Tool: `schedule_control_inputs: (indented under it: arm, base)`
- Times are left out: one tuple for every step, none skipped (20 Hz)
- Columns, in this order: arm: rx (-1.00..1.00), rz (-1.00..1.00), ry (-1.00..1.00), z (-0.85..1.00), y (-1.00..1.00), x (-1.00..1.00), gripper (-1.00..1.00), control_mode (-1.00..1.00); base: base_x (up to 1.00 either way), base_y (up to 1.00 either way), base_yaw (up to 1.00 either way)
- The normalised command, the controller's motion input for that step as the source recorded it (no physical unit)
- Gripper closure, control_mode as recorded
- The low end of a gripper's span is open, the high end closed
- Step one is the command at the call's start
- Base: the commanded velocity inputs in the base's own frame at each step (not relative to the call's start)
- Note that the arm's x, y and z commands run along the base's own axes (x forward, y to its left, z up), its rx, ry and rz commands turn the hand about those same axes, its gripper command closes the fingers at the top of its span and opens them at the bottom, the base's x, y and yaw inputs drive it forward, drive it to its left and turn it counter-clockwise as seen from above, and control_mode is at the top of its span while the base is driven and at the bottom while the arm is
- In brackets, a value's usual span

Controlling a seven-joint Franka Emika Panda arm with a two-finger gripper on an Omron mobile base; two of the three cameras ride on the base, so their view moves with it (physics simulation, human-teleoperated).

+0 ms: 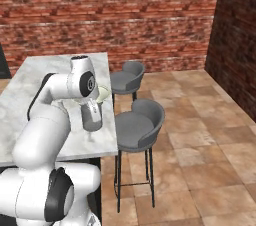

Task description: There is a bowl on the dining counter. Grab a lemon wedge from the fridge and place it in the bowl. Then get the liquor bottle and glass cup from the cabinet and place them next to the bowl.

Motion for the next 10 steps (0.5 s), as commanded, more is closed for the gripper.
schedule_control_inputs:
  arm:
    - [0.0, 0.0, 0.0, -0.39, 0.07, 0.38, 1.0, -1.0]
    - [0.0, 0.0, 0.0, -0.42, 0.06, 0.36, 1.0, -1.0]
    - [0.0, 0.0, 0.0, -0.44, 0.05, 0.33, 1.0, -1.0]
    - [0.0, 0.0, 0.0, -0.46, 0.03, 0.28, 1.0, -1.0]
    - [0.0, 0.0, 0.0, -0.48, 0.03, 0.24, 1.0, -1.0]
    - [0.0, 0.0, 0.0, -0.49, 0.0, 0.21, 1.0, -1.0]
    - [0.0, 0.0, -0.01, -0.5, 0.0, 0.18, 1.0, -1.0]
    - [0.0, 0.0, -0.02, -0.48, 0.0, 0.16, 1.0, -1.0]
    - [0.0, 0.0, -0.01, -0.44, 0.0, 0.18, 1.0, -1.0]
    - [0.0, 0.0, 0.0, -0.42, 0.0, 0.19, 1.0, -1.0]
  base:
    - [0.0, 0.0, 0.0]
    - [0.0, 0.0, 0.0]
    - [0.0, 0.0, 0.0]
    - [0.0, 0.0, 0.0]
    - [0.0, 0.0, 0.0]
    - [0.0, 0.0, 0.0]
    - [0.0, 0.0, 0.0]
    - [0.0, 0.0, 0.0]
    - [0.0, 0.0, 0.0]
    - [0.0, 0.0, 0.0]
